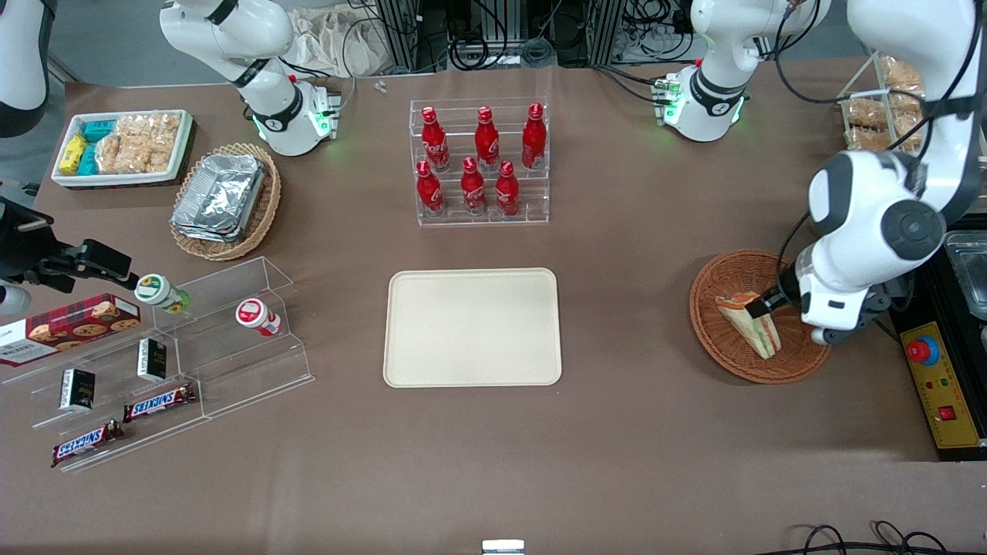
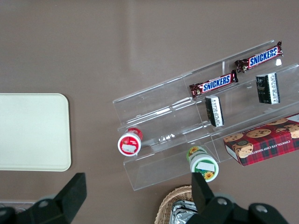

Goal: Place sandwich from basket to tray
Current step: 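Lower the left gripper into the wicker basket onto the wrapped sandwich, then close the left gripper on the sandwich's wrapped edge and lift it, then carry the sandwich from the basket over the cream tray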

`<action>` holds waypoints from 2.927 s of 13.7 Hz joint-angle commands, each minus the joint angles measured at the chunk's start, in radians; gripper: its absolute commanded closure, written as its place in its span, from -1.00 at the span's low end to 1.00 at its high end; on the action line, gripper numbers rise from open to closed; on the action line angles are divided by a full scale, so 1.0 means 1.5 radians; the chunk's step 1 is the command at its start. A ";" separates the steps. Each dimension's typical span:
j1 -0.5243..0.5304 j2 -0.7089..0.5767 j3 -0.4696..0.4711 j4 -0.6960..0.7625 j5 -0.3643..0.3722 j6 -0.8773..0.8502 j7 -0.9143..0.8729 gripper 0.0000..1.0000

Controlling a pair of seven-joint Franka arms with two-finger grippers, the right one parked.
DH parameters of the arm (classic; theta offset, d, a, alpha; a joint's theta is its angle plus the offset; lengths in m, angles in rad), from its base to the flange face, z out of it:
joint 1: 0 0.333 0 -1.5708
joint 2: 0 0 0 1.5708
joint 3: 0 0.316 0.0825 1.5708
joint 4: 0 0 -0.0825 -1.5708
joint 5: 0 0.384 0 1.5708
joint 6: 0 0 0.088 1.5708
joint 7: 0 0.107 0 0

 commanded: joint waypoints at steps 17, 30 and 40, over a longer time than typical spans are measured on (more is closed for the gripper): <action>-0.004 0.094 0.026 -0.056 0.003 0.208 -0.070 0.33; -0.011 -0.006 -0.045 0.282 -0.021 -0.366 -0.064 0.90; -0.075 0.054 -0.261 0.325 0.013 -0.329 -0.043 0.86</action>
